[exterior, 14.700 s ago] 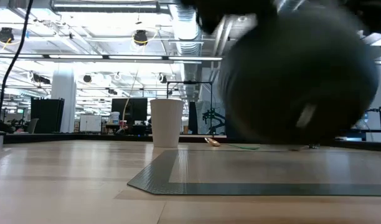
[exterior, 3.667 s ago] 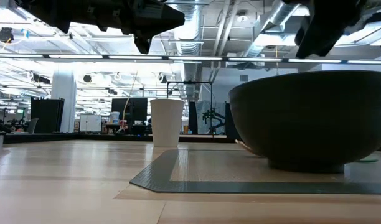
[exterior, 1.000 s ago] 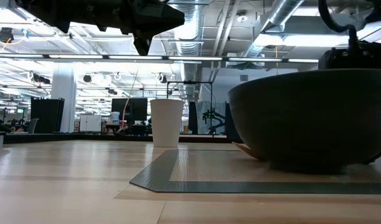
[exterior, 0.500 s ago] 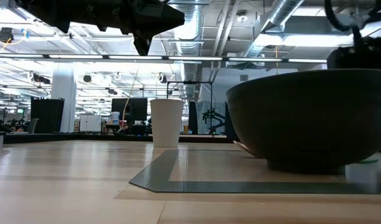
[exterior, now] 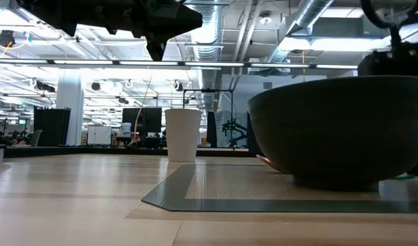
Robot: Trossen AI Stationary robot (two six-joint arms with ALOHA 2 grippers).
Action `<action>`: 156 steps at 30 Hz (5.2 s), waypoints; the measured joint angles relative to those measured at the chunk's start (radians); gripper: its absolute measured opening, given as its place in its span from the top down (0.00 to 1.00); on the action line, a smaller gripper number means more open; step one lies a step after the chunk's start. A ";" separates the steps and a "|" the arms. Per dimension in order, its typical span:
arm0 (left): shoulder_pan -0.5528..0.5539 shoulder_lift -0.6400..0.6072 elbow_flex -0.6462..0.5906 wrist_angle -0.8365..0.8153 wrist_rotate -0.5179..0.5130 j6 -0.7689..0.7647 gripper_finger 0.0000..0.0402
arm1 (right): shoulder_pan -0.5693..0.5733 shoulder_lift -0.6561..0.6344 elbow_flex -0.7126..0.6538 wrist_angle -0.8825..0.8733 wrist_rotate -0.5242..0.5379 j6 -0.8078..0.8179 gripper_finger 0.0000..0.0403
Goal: Pick & Place Utensil
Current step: Put the green spoon into the black bowl
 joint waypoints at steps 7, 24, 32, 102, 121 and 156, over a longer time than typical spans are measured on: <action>-0.006 0.000 0.000 0.000 0.001 0.000 0.89 | 0.002 0.086 0.009 0.020 0.057 -0.019 0.62; -0.006 0.000 0.000 0.000 0.000 0.000 0.89 | -0.039 0.096 0.009 0.051 0.025 -0.105 0.78; -0.006 0.000 0.000 0.000 0.000 0.000 0.89 | -0.039 0.092 0.011 0.032 0.014 -0.105 0.92; -0.019 0.000 0.000 0.000 0.003 -0.004 0.89 | -0.124 -0.022 0.045 -0.263 0.039 -0.076 0.99; -0.021 0.000 0.000 0.000 0.002 -0.002 0.89 | -0.028 -0.281 0.225 -0.425 0.053 -0.007 1.00; -0.182 0.513 0.161 0.262 0.118 -0.240 0.98 | -0.041 0.040 0.541 -0.391 -0.049 -0.647 1.00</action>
